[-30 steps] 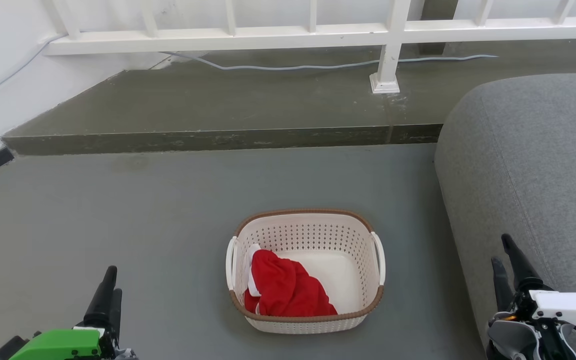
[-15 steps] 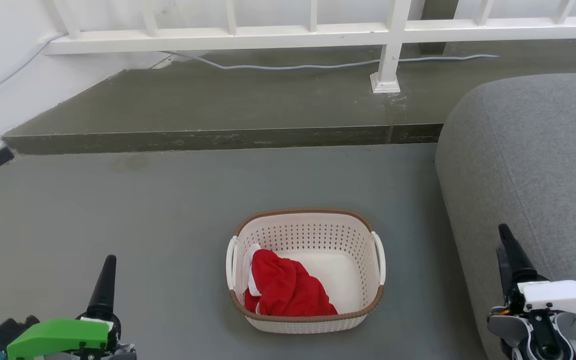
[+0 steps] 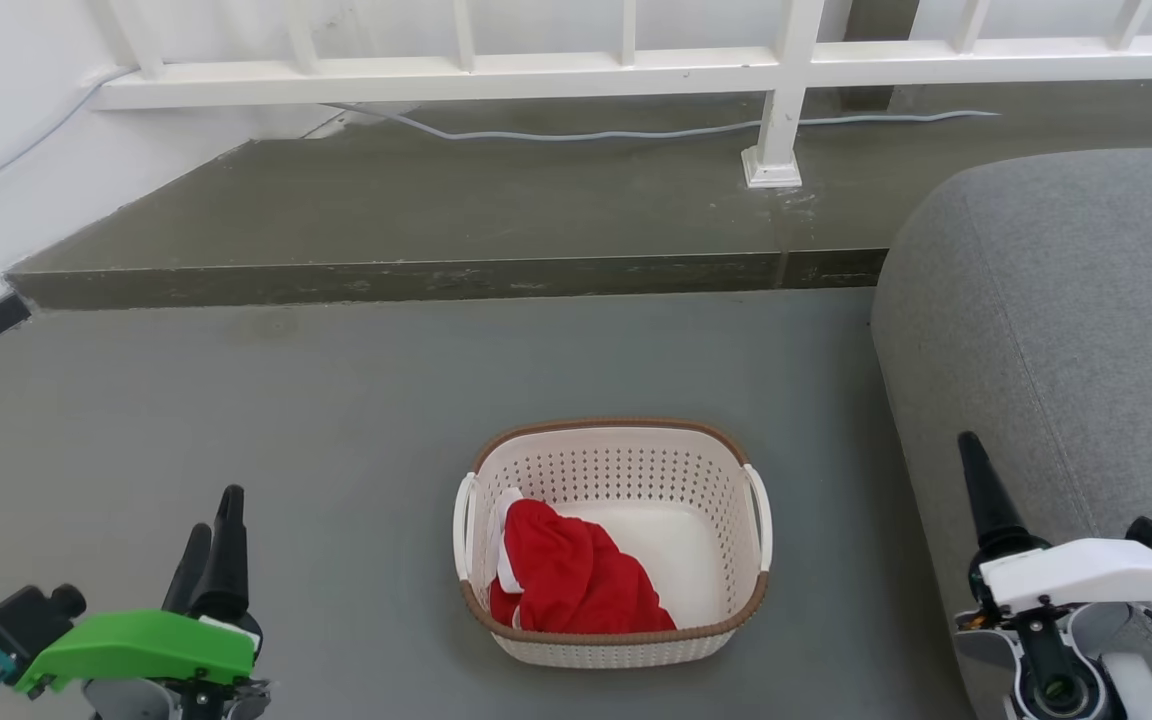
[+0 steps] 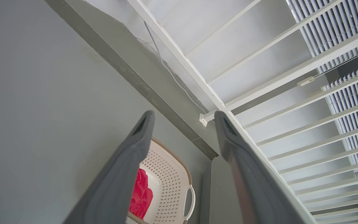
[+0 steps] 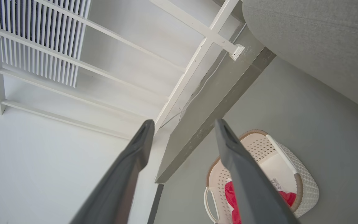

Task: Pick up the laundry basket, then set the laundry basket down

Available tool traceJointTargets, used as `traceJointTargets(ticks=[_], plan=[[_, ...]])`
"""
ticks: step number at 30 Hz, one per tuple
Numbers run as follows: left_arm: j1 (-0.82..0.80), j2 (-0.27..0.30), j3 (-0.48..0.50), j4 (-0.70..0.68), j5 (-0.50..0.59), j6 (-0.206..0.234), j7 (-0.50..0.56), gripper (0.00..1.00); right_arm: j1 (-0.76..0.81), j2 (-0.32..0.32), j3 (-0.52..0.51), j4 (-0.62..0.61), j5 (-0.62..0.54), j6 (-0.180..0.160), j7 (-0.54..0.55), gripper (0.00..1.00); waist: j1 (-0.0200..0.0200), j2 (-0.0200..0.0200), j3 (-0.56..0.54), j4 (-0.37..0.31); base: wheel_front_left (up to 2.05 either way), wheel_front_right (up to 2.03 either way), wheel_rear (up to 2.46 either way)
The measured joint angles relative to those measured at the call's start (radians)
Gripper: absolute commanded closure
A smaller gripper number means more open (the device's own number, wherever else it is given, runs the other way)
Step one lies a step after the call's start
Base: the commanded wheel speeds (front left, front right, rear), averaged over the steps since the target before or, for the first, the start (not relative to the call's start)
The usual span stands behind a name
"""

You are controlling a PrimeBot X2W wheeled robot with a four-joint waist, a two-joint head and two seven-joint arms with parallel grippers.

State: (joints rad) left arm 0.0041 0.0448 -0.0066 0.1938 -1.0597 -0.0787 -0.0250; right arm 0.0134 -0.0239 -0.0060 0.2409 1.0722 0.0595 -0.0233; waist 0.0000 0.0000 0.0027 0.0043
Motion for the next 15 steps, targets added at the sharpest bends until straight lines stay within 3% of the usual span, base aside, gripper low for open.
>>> traceJointTargets(ticks=[15], plan=[[0.011,0.01,-0.068,-0.045,0.273,0.044,-0.048,0.0,0.009,-0.003,0.061,-0.024,-0.226,-0.04,-0.049,0.0,0.0,0.0,-0.009,-0.002,0.0,0.0,0.0]])
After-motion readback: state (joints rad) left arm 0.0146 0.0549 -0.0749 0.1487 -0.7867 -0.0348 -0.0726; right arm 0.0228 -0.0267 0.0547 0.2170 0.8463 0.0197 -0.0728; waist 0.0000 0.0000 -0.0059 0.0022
